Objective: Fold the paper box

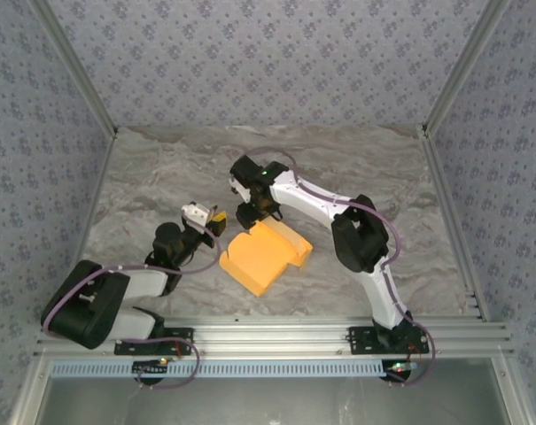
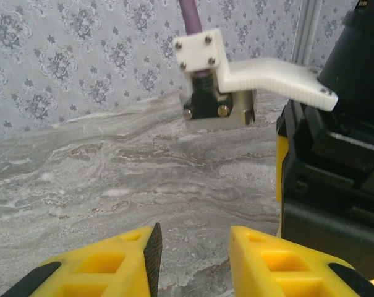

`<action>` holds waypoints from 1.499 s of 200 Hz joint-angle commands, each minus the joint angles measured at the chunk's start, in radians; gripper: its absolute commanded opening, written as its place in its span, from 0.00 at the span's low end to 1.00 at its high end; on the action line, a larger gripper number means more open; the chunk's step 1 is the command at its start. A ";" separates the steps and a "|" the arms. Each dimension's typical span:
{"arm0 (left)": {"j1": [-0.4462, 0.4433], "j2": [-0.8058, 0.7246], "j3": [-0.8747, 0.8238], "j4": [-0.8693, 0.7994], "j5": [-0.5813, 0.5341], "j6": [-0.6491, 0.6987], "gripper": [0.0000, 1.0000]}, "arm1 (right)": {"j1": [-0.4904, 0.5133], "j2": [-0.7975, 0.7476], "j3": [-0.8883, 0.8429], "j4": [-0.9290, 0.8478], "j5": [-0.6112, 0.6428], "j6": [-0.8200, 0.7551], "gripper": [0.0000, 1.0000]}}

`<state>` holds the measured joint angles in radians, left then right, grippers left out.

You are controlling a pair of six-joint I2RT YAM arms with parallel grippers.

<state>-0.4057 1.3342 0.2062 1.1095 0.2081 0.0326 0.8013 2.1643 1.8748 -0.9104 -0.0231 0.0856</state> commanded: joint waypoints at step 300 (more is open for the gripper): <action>0.026 0.008 0.445 -0.539 0.229 -0.352 0.99 | -0.167 -0.388 -0.376 0.035 -0.300 -0.738 0.44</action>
<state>-0.3786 1.3632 0.5880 0.7540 0.2874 -0.3172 0.6518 1.8683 1.5570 -0.9417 -0.2604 -0.5449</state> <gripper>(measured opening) 0.992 0.448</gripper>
